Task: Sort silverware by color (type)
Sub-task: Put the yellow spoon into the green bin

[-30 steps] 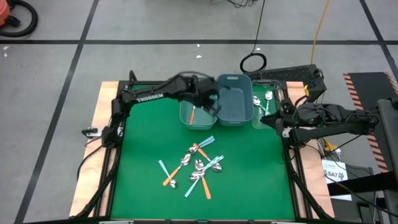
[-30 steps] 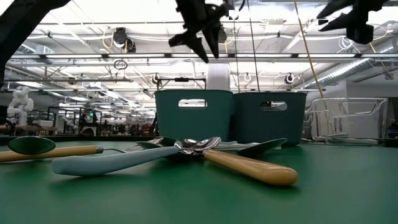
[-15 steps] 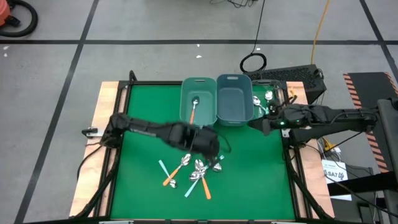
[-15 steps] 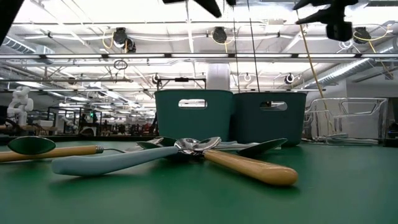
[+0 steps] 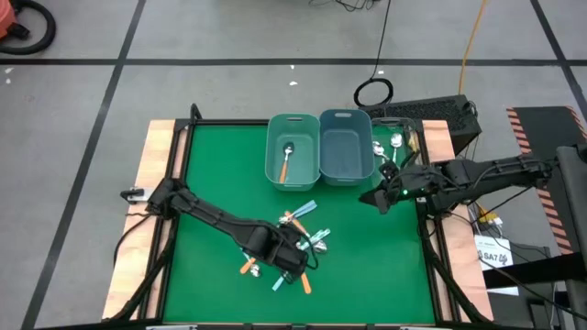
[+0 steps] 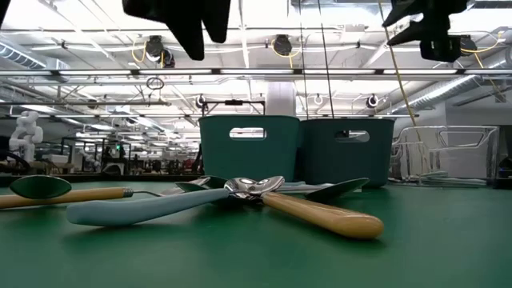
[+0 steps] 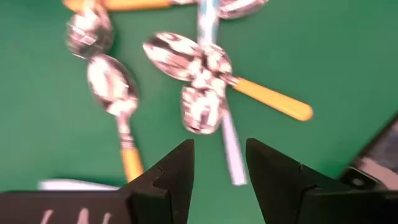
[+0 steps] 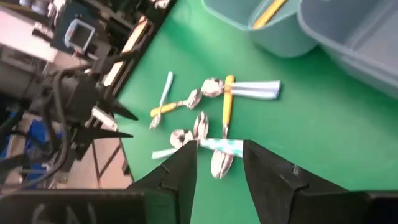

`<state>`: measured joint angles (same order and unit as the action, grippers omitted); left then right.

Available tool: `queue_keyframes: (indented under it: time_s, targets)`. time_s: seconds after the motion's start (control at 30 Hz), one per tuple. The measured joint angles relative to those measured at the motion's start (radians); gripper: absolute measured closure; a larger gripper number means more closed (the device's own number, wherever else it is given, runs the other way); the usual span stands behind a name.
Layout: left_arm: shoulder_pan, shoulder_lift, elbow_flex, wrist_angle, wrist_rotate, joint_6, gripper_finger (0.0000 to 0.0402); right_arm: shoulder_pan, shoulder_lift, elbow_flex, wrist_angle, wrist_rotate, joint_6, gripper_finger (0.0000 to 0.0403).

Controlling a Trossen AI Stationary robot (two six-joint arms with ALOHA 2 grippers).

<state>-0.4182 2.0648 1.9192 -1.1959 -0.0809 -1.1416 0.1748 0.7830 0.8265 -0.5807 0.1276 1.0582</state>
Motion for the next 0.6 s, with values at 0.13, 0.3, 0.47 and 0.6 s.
queue_keyframes:
  time_s: [0.13,0.3,0.47,0.6]
  targets:
    - [0.004,0.001,-0.042,0.03,0.074,-0.045,0.025,0.056,0.001,0.0,-0.037,-0.001,0.011,0.0277]
    - [0.005,0.001,-0.011,-0.069,0.076,-0.164,0.025,0.125,0.002,0.0,-0.063,0.0,0.035,0.0277]
    - [-0.011,-0.001,0.009,-0.187,0.052,-0.222,0.0242,0.179,0.001,0.0,-0.063,0.034,0.056,0.0277]
    - [-0.02,-0.003,-0.027,-0.169,0.053,-0.176,0.0196,0.216,0.001,0.0,-0.063,0.079,0.073,0.0277]
